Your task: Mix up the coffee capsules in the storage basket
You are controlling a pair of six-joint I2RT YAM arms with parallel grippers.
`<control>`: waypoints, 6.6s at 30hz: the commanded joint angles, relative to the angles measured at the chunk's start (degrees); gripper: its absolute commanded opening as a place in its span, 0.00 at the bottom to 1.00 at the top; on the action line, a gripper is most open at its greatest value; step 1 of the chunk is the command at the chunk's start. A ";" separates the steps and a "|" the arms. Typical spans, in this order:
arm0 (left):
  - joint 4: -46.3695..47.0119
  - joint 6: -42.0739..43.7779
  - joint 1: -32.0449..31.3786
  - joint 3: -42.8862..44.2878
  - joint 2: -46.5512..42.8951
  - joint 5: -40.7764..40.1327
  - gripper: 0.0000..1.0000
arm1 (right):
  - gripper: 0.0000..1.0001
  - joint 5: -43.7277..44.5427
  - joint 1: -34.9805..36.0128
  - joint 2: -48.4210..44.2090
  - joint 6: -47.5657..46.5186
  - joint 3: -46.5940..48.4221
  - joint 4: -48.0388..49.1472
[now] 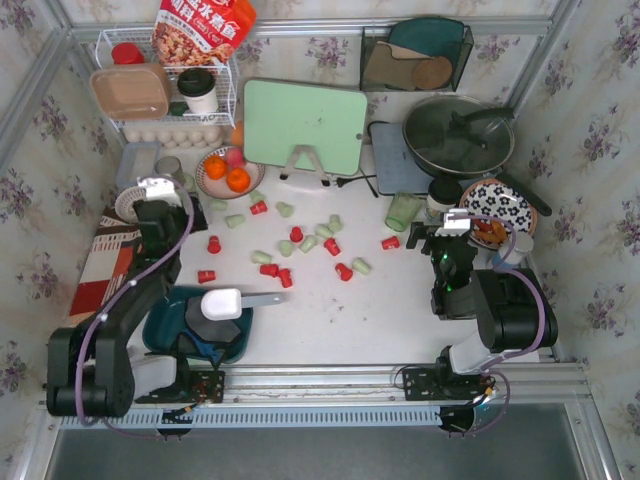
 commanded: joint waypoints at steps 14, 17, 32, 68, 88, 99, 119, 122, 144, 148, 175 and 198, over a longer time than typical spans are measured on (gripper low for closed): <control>-66.71 -26.65 -0.25 26.04 -13.11 -7.50 1.00 | 1.00 6.90 2.86 -15.62 1.89 -0.94 -12.20; -69.74 -33.56 -0.18 23.78 -19.19 -8.87 1.00 | 1.00 8.41 3.77 -21.64 3.85 -0.24 -18.17; -75.40 -25.16 -0.30 18.25 -31.08 5.31 1.00 | 1.00 15.97 18.36 -27.50 0.00 13.11 -42.87; -73.47 -37.55 -31.53 2.78 -40.36 -19.09 0.33 | 1.00 9.51 26.78 -30.82 4.30 13.04 -38.59; -67.56 -33.69 -31.62 3.57 -41.64 -18.82 0.00 | 1.00 9.21 26.83 -30.15 4.91 15.00 -42.04; -54.43 -23.04 -31.62 7.21 -38.48 -11.25 0.00 | 1.00 6.76 26.96 -33.14 6.40 15.93 -44.25; -10.89 -3.81 -31.77 7.28 -9.67 6.64 0.00 | 0.87 -20.00 28.75 -37.37 -0.09 6.32 -29.40; -8.43 -2.47 -32.20 3.82 -12.41 4.85 0.00 | 0.86 -22.35 31.14 -36.59 -1.30 5.06 -26.74; -2.56 3.05 -34.76 0.57 -12.86 4.26 0.00 | 0.79 -10.55 44.53 -23.50 -13.00 13.32 -38.92; -2.40 3.65 -35.29 0.54 -12.60 4.23 0.00 | 0.74 -8.81 46.37 -19.87 -13.93 15.37 -41.18; -5.77 2.75 -36.85 2.25 -12.66 0.67 0.17 | 0.04 -6.45 48.48 -15.05 -13.91 19.65 -45.45; -16.40 -10.39 -34.53 1.26 -20.87 -31.58 0.99 | 0.00 51.04 47.01 -30.02 -5.46 3.77 -22.58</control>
